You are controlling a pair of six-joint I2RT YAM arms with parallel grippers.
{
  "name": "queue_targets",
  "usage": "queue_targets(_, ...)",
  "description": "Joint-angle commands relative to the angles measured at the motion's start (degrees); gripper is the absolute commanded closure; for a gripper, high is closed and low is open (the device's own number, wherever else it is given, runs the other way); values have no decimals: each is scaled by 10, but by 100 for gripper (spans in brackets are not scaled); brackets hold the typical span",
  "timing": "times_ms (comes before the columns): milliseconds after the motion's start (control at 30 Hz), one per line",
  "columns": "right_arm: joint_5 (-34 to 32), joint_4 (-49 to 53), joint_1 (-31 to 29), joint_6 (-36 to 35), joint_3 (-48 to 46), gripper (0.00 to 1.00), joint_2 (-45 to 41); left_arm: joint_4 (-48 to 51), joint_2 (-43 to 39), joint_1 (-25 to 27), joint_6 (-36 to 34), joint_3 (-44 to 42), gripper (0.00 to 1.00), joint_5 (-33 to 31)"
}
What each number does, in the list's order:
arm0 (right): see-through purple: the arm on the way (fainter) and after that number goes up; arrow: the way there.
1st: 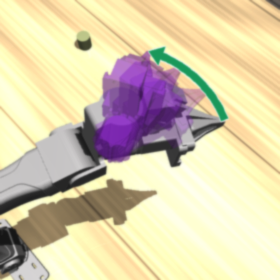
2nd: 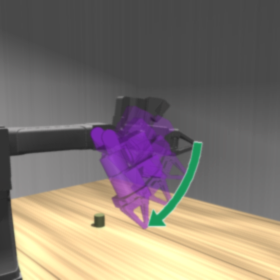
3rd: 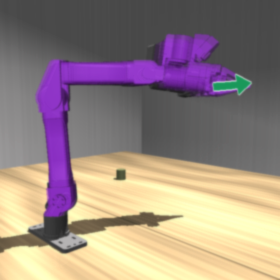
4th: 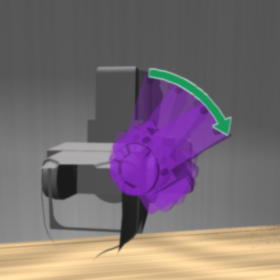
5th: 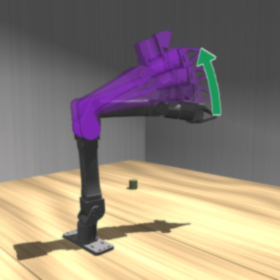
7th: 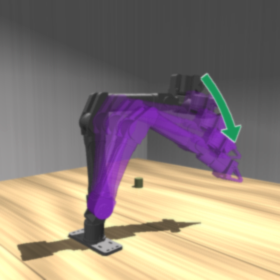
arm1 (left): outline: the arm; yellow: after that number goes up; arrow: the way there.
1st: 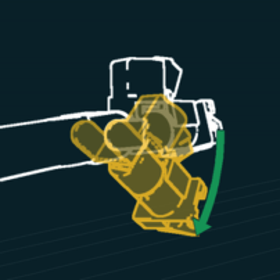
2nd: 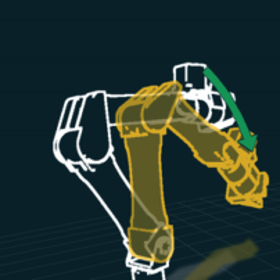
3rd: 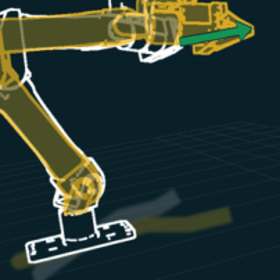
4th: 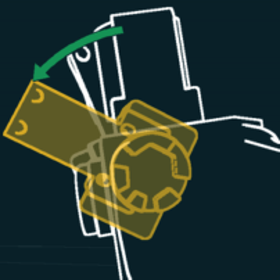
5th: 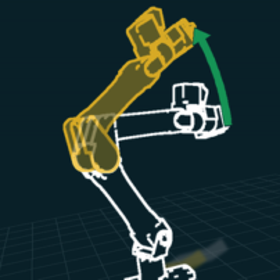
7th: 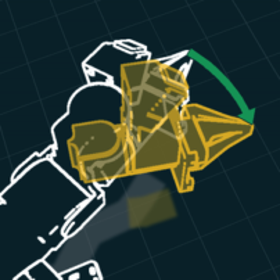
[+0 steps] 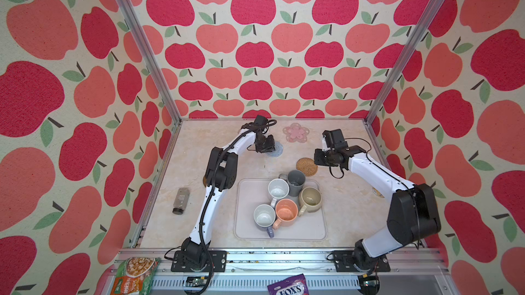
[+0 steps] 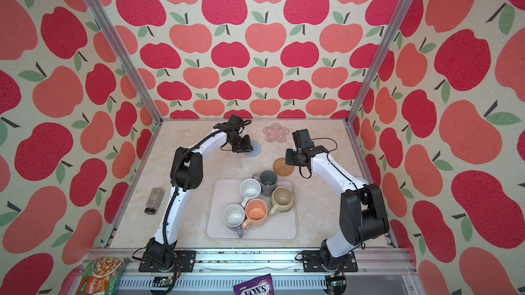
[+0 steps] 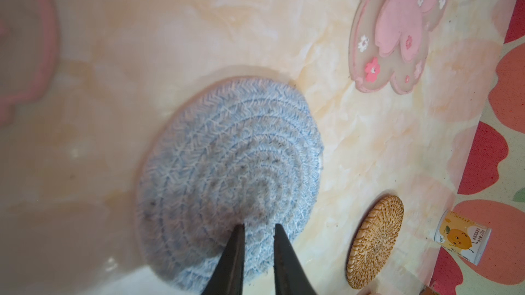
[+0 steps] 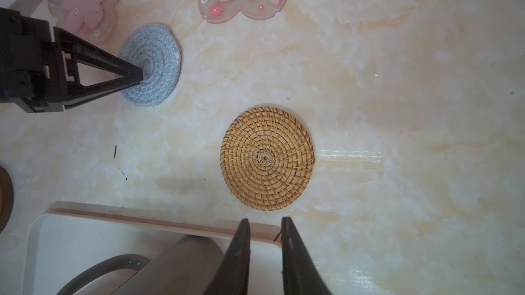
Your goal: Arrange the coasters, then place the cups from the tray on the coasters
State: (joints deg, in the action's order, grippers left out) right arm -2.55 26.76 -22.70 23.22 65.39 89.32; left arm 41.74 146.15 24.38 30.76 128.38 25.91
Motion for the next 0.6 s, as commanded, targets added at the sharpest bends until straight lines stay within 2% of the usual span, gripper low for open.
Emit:
queue_targets(0,-9,11,4,-10,-9,76,-16,63,46,-3,7,21,78,-34)
queue_targets(267,-16,12,6,-20,-9,76,-21,74,60,-5,15,50,77,-28)
queue_targets(567,-2,-4,6,-14,-20,76,2,58,13,-7,8,52,71,-19)
